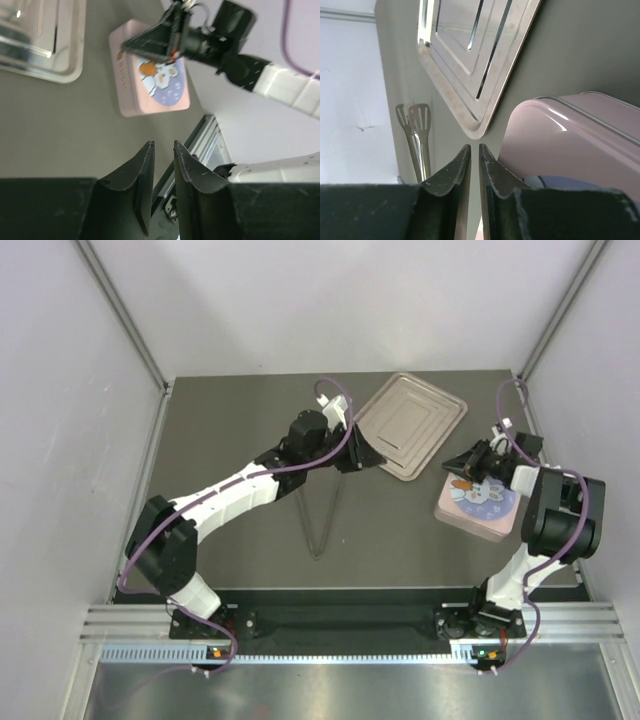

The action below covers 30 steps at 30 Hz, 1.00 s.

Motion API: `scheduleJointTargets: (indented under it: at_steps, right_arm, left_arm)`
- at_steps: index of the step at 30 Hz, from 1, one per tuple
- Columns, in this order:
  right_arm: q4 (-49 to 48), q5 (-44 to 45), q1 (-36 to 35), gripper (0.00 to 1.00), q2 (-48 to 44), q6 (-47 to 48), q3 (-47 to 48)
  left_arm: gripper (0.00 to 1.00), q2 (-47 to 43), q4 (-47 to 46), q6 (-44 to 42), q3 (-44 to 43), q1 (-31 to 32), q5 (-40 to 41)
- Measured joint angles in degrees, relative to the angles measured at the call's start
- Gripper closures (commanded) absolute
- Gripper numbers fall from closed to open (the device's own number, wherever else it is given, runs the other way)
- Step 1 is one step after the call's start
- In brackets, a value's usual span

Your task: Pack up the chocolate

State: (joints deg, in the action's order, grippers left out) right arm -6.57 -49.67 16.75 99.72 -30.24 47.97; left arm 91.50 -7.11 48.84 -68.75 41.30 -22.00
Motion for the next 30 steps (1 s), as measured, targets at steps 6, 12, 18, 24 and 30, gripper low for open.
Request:
scheduleJointTargets:
  at_steps: [6,12,18,24,30]
  right_arm:
    - [5.92,0.39,5.73,0.82,-2.19,5.44,0.59]
    - [18.25,9.68,5.81,0.72,-5.90,10.38,5.25]
    - [30.03,24.06,-4.63,0.00,-14.86,11.41,17.44]
    - [35.21,35.12,-20.52,0.00,-27.89,13.18,22.82]
    - [37.70,38.18,-22.38,0.00,-45.35,11.02,13.14]
  left_arm:
    - [0.71,-0.07,3.41,-1.22,2.16,0.04,0.07]
    - [0.71,-1.40,9.49,-4.09,1.33,-0.61,1.33]
    - [0.50,-6.23,17.40,-8.50,0.76,-3.10,5.44]
    - [0.01,-13.62,25.70,-14.73,-3.39,-4.07,13.03]
    - [0.01,-24.20,29.27,-19.12,-3.13,-4.07,18.34]
